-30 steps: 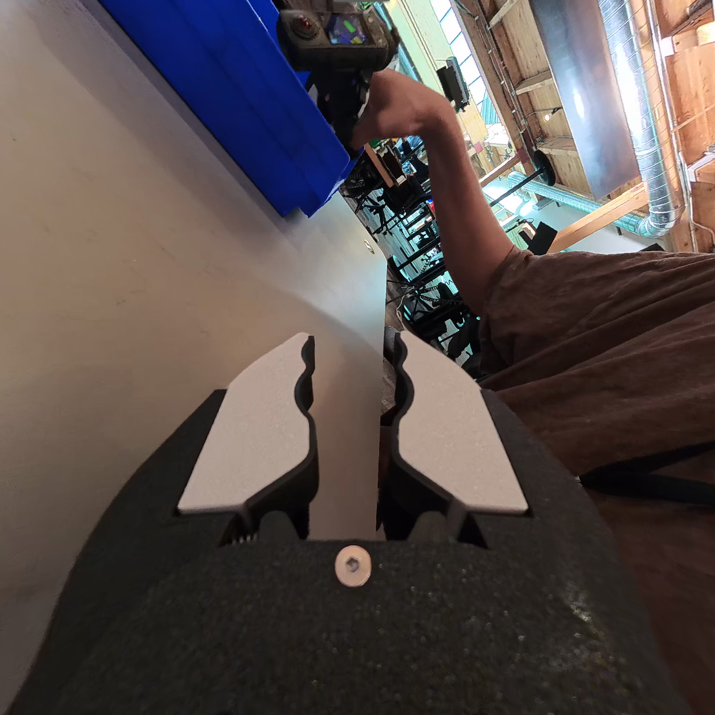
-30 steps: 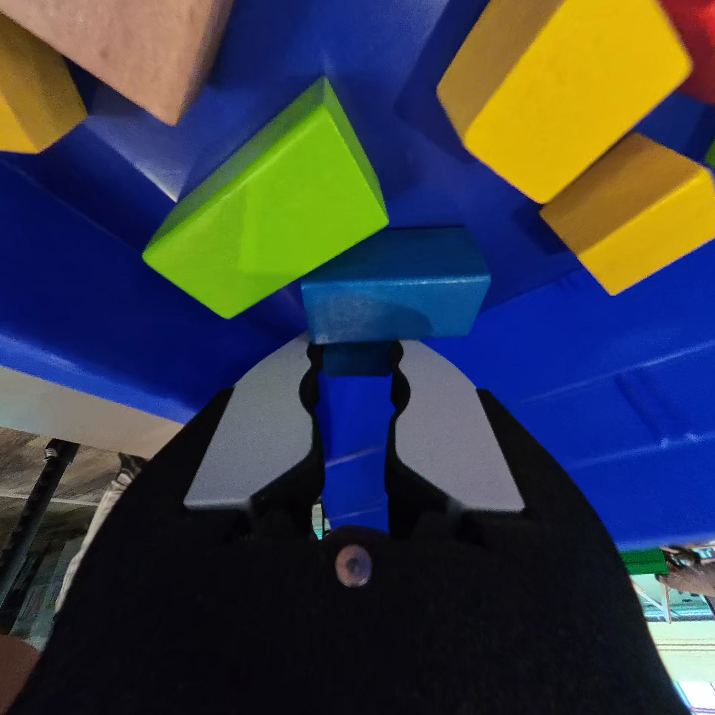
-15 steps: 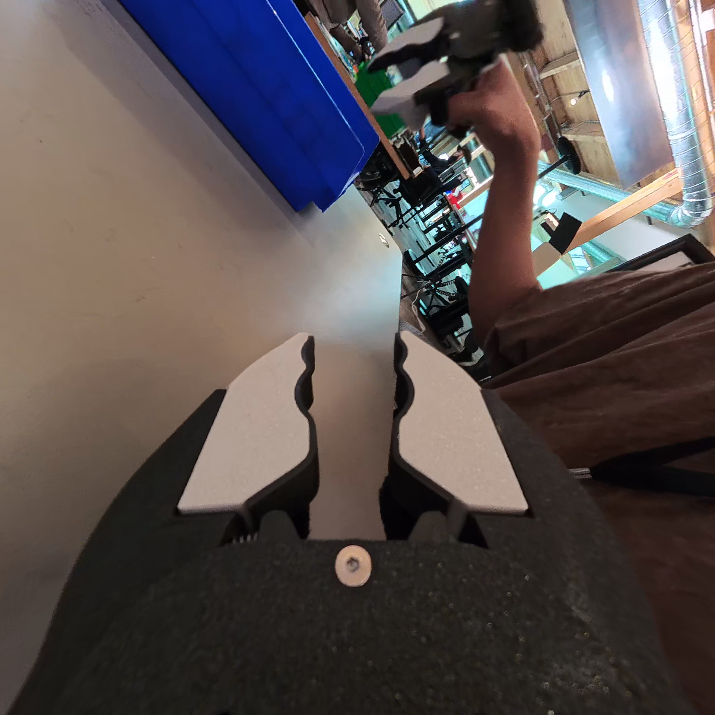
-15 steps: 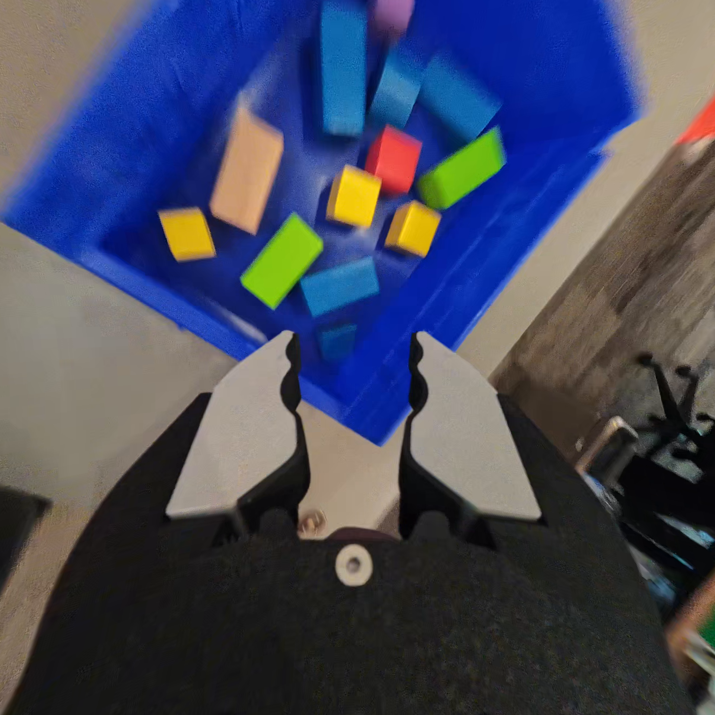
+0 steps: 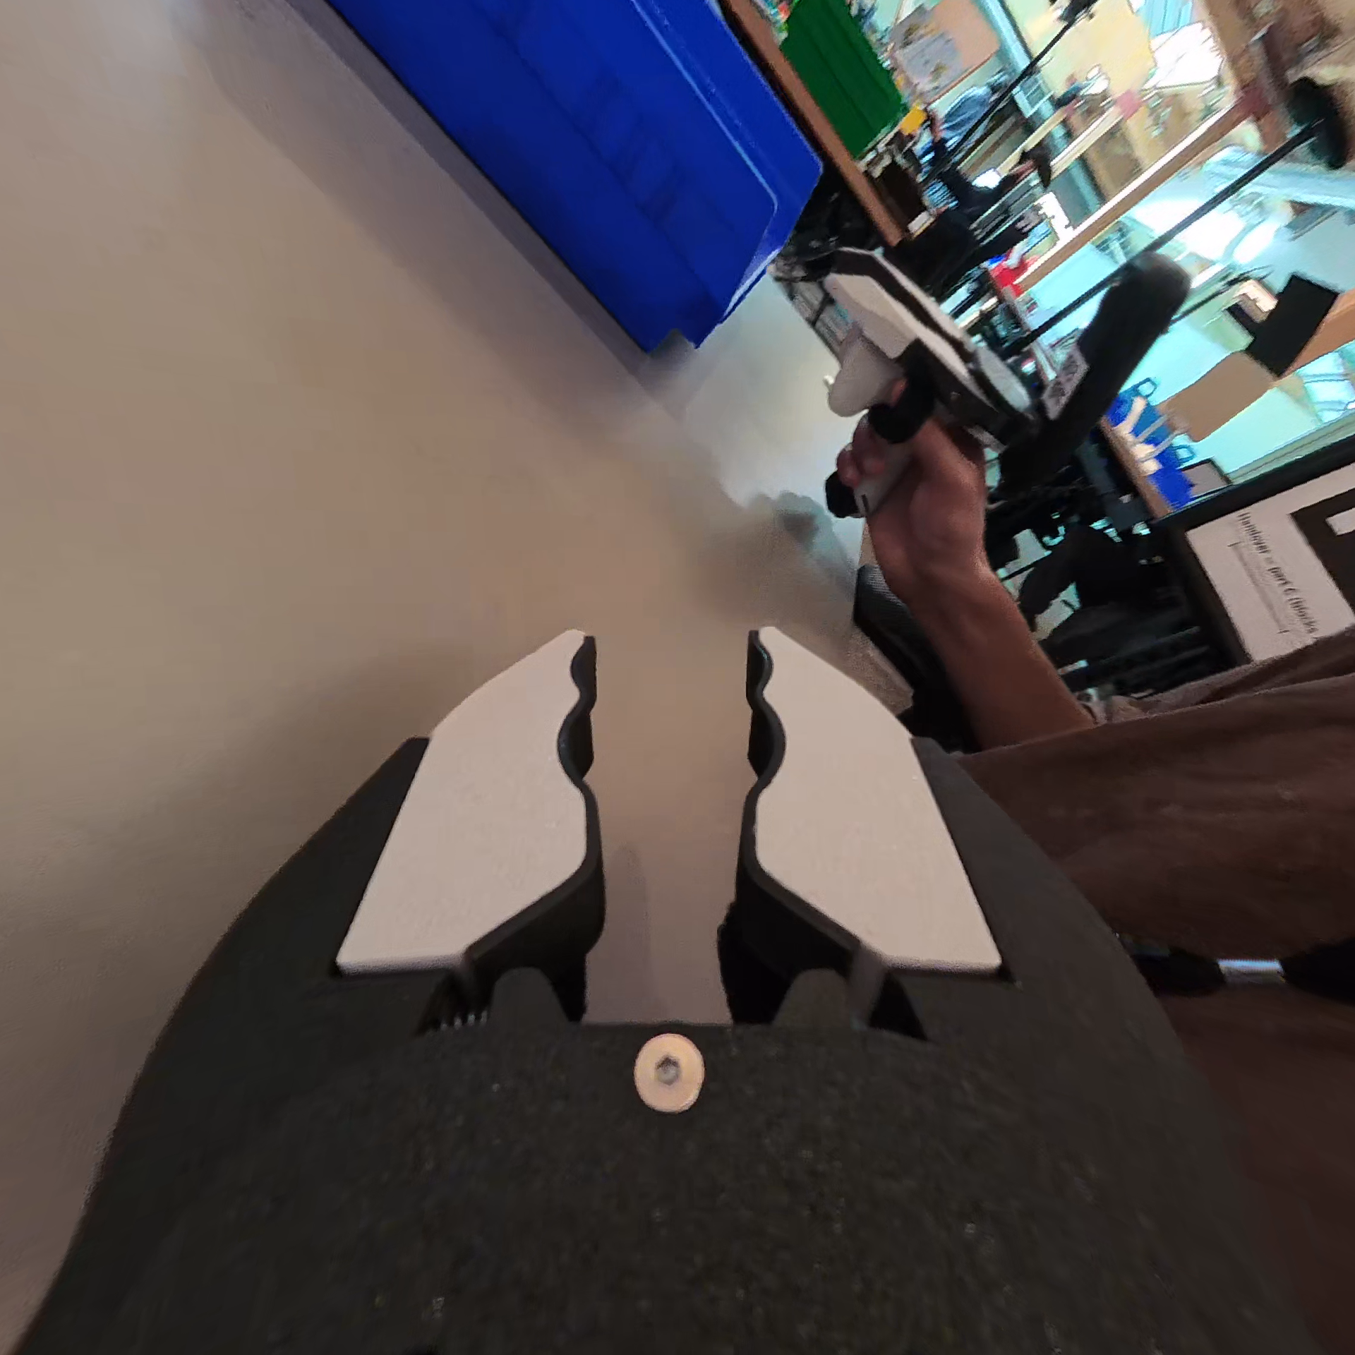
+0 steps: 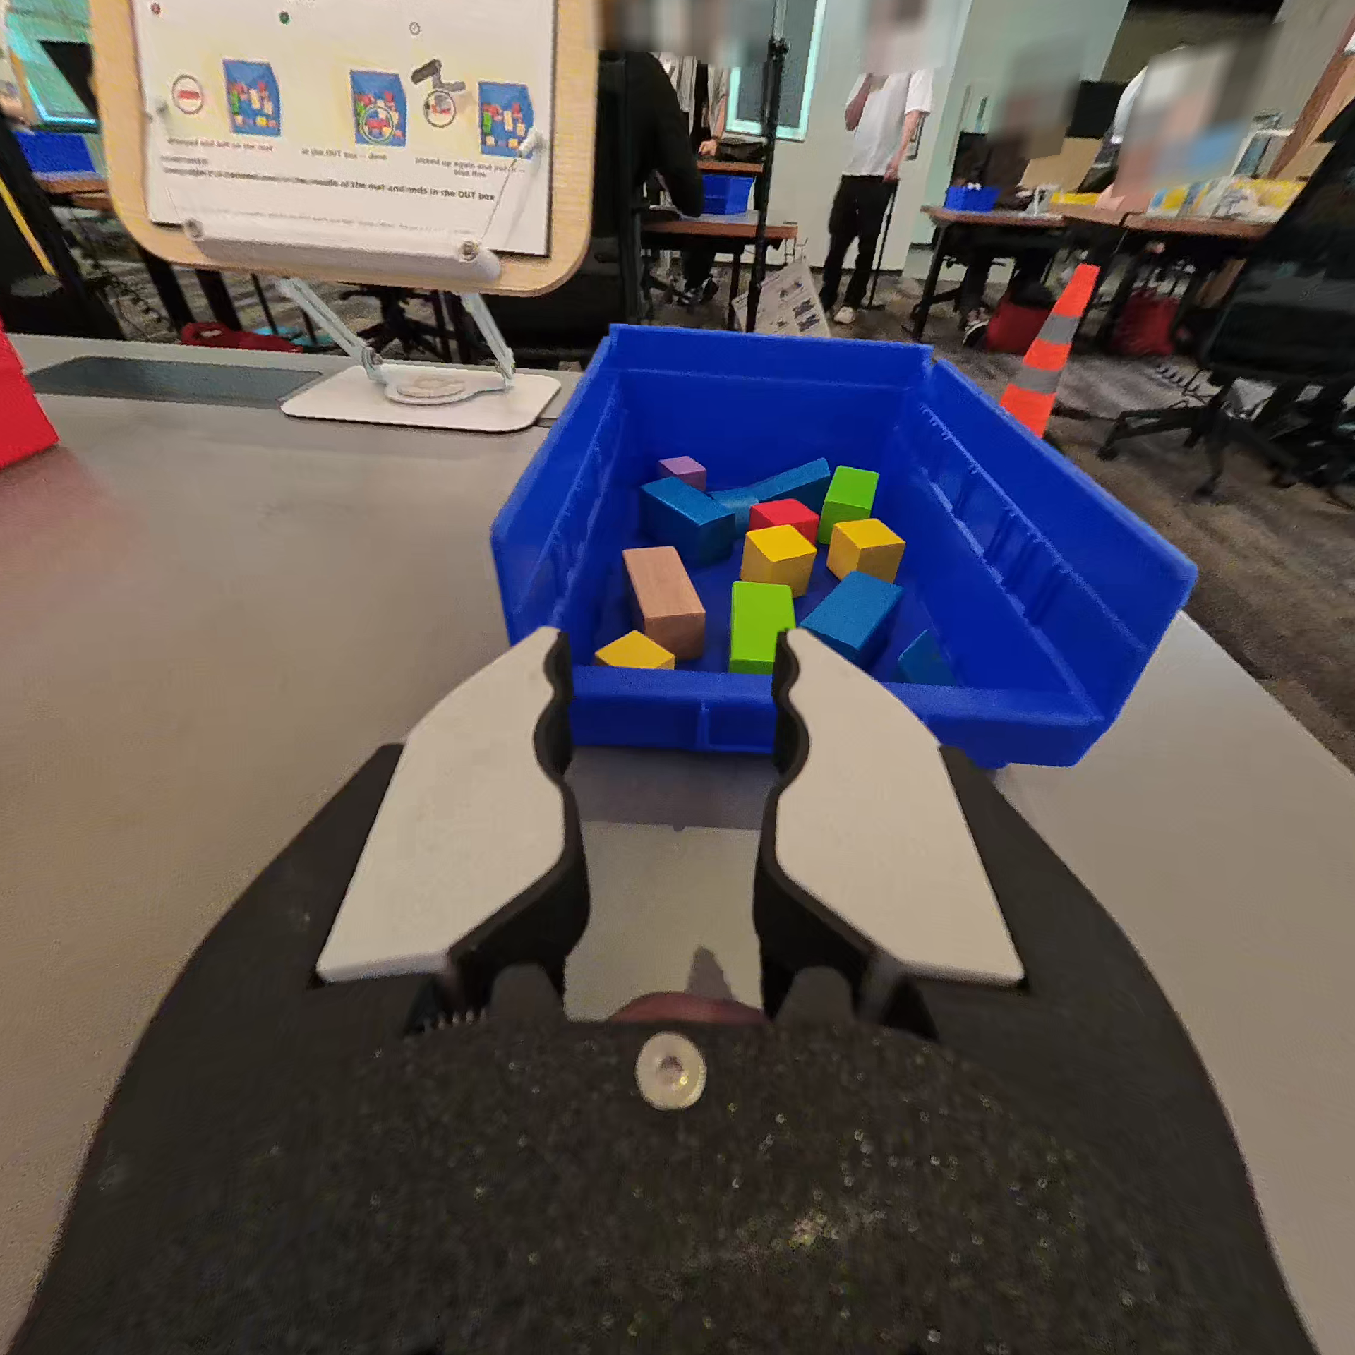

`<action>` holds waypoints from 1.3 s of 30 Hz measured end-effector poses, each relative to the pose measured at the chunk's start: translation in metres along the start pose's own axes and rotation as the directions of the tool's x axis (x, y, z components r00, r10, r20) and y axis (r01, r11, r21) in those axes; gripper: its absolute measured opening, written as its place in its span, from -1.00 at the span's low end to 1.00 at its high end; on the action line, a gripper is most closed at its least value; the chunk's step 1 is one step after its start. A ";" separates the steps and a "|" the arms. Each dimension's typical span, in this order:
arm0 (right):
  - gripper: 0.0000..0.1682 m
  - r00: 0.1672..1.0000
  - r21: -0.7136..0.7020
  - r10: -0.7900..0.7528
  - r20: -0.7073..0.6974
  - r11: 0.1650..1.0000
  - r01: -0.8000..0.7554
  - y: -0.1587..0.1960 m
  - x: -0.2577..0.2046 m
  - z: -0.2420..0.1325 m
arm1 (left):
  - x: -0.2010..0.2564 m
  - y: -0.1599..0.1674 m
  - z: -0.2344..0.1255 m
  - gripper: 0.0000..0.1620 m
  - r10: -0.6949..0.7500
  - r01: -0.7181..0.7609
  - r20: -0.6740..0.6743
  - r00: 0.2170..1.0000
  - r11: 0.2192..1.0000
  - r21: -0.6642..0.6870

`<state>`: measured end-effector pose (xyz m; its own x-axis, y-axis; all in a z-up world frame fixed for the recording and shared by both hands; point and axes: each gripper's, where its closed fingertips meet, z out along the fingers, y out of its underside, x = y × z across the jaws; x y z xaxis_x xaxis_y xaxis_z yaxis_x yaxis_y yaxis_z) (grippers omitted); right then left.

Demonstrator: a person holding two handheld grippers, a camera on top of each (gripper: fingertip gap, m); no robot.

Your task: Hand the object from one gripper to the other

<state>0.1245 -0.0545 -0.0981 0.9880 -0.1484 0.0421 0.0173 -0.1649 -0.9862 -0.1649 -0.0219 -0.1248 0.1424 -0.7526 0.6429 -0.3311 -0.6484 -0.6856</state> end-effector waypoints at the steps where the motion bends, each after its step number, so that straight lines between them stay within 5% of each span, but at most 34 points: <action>1: -0.38 1.000 0.001 -0.003 0.023 1.000 0.003 -0.003 -0.003 -0.001 | 0.001 -0.001 -0.004 -0.52 -0.002 0.002 0.019 1.000 1.000 -0.018; 4: -0.39 0.995 0.031 0.027 0.099 0.999 -0.030 -0.008 -0.009 0.000 | 0.004 -0.007 -0.031 -0.51 0.012 -0.001 0.097 0.995 0.993 -0.116; 8: -0.39 0.986 -0.001 0.061 0.153 0.998 -0.061 0.000 -0.011 0.002 | -0.043 -0.031 -0.115 -0.51 0.049 0.076 0.479 0.877 0.968 -0.239; 10: -0.39 0.981 -0.010 0.077 0.176 0.997 -0.076 0.001 -0.014 0.002 | -0.078 -0.053 -0.161 -0.60 -0.024 0.175 0.648 0.761 0.970 -0.169; 13: -0.39 0.976 -0.028 0.086 0.200 0.996 -0.082 0.002 -0.020 0.003 | -0.138 -0.085 -0.211 -0.45 -0.174 0.278 0.783 0.597 0.961 0.001; 18: -0.39 0.967 -0.059 0.073 0.244 0.996 -0.061 0.007 -0.030 0.008 | -0.231 -0.110 -0.245 -0.45 -0.269 0.345 0.850 0.454 0.932 0.112; 25: -0.39 0.962 -0.064 0.096 0.255 0.995 -0.082 0.008 -0.028 0.006 | -0.324 -0.105 -0.263 -0.44 -0.271 0.432 0.940 0.205 0.887 0.162; 28: -0.39 0.965 -0.071 0.098 0.243 0.994 -0.084 0.011 -0.024 0.005 | -0.341 -0.102 -0.260 -0.45 -0.298 0.443 0.936 0.186 0.876 0.191; 31: -0.40 0.967 -0.071 0.105 0.231 0.993 -0.091 0.012 -0.019 0.004 | -0.343 -0.101 -0.254 -1.00 -0.322 0.447 0.918 0.231 0.873 0.193; 39: -0.41 0.965 -0.069 0.101 0.240 0.994 -0.087 0.011 -0.022 0.005 | -0.306 -0.103 -0.260 -1.00 -0.291 0.370 0.904 0.314 0.914 0.166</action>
<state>0.1035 -0.0479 -0.1111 0.9925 0.0742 -0.0974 -0.0791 -0.2187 -0.9726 -0.4174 0.3045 -0.1620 0.9840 -0.1517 0.0931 -0.0951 -0.8902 -0.4456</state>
